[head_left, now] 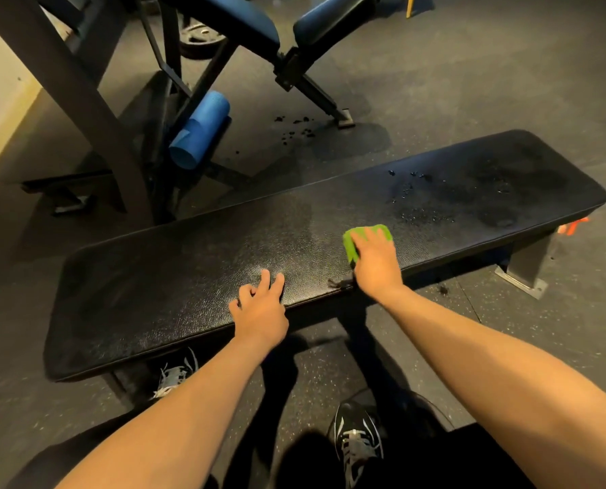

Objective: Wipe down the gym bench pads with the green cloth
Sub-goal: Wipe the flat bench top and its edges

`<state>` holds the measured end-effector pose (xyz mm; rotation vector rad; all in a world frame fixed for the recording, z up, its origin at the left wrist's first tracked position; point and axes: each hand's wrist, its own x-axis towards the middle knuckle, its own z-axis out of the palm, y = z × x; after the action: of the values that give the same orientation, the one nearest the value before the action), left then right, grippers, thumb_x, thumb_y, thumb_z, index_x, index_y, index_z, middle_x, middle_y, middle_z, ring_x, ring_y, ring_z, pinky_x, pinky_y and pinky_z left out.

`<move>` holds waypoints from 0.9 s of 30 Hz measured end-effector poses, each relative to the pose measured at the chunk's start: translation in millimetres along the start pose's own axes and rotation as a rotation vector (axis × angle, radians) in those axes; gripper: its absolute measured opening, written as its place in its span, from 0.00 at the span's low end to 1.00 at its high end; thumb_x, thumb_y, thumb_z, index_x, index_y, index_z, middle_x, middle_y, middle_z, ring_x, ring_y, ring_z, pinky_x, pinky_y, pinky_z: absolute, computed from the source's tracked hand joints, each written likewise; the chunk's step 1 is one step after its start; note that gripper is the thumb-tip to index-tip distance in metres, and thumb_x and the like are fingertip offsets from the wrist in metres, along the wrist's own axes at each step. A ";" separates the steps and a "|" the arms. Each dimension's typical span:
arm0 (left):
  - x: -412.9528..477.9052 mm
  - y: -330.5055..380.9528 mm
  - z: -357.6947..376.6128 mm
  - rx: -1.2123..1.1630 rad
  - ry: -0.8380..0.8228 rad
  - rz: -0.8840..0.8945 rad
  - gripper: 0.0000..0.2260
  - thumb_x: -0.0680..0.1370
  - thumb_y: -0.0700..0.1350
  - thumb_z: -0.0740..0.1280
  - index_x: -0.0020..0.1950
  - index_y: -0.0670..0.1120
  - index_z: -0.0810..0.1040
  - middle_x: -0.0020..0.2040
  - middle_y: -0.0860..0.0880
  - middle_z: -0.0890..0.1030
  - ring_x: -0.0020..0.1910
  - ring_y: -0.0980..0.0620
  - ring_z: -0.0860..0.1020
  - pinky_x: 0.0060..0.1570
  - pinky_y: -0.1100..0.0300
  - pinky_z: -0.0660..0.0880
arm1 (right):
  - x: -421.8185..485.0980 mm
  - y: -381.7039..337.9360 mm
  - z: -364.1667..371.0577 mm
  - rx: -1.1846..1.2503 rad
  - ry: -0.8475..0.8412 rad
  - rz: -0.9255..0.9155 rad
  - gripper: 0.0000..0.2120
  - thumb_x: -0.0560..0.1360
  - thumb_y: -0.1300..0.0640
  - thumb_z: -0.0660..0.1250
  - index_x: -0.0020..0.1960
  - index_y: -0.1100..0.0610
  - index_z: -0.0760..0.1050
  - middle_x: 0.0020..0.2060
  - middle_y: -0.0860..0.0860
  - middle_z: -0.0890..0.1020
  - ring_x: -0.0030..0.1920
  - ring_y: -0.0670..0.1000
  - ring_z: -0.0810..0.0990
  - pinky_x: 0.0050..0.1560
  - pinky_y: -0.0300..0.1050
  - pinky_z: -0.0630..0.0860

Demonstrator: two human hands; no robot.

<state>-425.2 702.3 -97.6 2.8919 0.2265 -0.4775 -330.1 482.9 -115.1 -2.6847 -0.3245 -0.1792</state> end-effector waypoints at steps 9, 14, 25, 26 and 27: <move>16.5 -6.0 -7.6 -0.083 -0.010 0.013 0.29 0.80 0.45 0.67 0.79 0.58 0.60 0.81 0.52 0.57 0.80 0.46 0.53 0.73 0.39 0.61 | 29.4 -39.0 38.8 0.009 -0.141 0.062 0.11 0.78 0.54 0.61 0.58 0.56 0.70 0.62 0.57 0.69 0.64 0.61 0.65 0.64 0.59 0.65; 20.4 -0.7 -12.5 -0.062 -0.015 0.006 0.30 0.78 0.46 0.69 0.77 0.56 0.62 0.75 0.51 0.61 0.74 0.46 0.61 0.66 0.39 0.68 | 27.0 -87.6 65.5 0.069 -0.368 -0.350 0.18 0.72 0.63 0.62 0.61 0.56 0.74 0.63 0.57 0.72 0.65 0.61 0.68 0.64 0.60 0.66; 12.7 -1.0 -9.5 -0.042 -0.053 0.009 0.32 0.81 0.44 0.65 0.81 0.57 0.54 0.81 0.50 0.52 0.81 0.46 0.49 0.75 0.36 0.56 | 7.2 9.2 6.4 -0.077 -0.041 0.129 0.20 0.69 0.66 0.63 0.58 0.51 0.69 0.59 0.51 0.70 0.60 0.57 0.67 0.57 0.56 0.69; 12.7 0.2 -9.2 -0.043 -0.055 0.004 0.32 0.81 0.43 0.65 0.81 0.56 0.54 0.81 0.49 0.52 0.81 0.45 0.49 0.75 0.35 0.55 | -1.4 12.2 6.7 -0.097 -0.021 0.167 0.21 0.70 0.65 0.64 0.61 0.52 0.68 0.60 0.52 0.70 0.62 0.58 0.67 0.60 0.56 0.69; 13.3 2.0 -9.1 -0.048 -0.058 0.001 0.33 0.81 0.42 0.65 0.81 0.56 0.54 0.81 0.49 0.52 0.81 0.45 0.49 0.75 0.35 0.54 | -9.3 11.6 7.3 -0.101 -0.019 0.182 0.22 0.72 0.65 0.65 0.63 0.52 0.67 0.62 0.52 0.69 0.63 0.58 0.66 0.62 0.57 0.69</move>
<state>-409.7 703.9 -93.2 2.8266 0.2244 -0.5469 -335.6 474.0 -127.9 -2.7987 -0.0770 -0.1182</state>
